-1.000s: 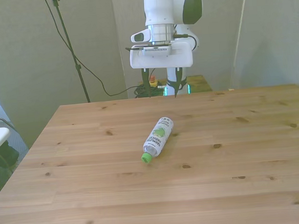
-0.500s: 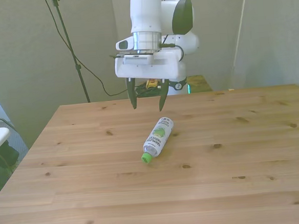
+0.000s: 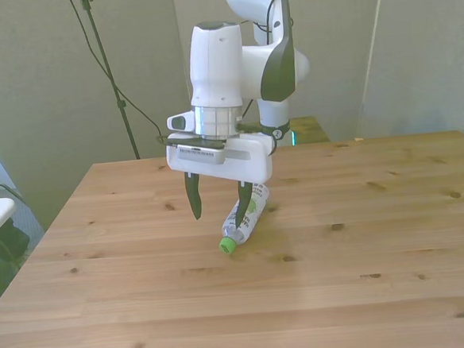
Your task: Stand the water bottle
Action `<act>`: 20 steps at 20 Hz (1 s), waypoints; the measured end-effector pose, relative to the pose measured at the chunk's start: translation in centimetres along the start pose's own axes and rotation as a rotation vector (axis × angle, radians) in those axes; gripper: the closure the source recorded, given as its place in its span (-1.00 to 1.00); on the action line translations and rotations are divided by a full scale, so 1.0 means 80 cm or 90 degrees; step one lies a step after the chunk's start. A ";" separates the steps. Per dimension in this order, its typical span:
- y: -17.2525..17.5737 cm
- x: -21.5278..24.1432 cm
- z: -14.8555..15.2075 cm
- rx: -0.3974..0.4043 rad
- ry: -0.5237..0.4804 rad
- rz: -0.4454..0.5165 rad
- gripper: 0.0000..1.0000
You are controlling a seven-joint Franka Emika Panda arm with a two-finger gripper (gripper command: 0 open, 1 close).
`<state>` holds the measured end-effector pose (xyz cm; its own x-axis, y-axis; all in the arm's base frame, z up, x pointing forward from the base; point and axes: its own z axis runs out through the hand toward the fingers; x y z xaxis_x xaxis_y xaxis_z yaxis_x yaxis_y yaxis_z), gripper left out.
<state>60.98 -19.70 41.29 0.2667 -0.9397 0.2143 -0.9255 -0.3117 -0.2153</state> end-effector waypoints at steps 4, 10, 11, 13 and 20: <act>-0.005 -0.006 0.032 -0.017 -0.004 -0.002 -1.00; -0.013 -0.014 0.059 -0.030 -0.008 -0.010 1.00; -0.015 -0.018 0.062 -0.032 -0.010 -0.012 1.00; -0.016 -0.022 0.065 -0.034 -0.012 -0.015 1.00; -0.012 -0.014 0.064 -0.035 -0.011 -0.004 1.00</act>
<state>62.98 -19.06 36.40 0.2766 -0.9403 0.1983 -0.9371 -0.3096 -0.1611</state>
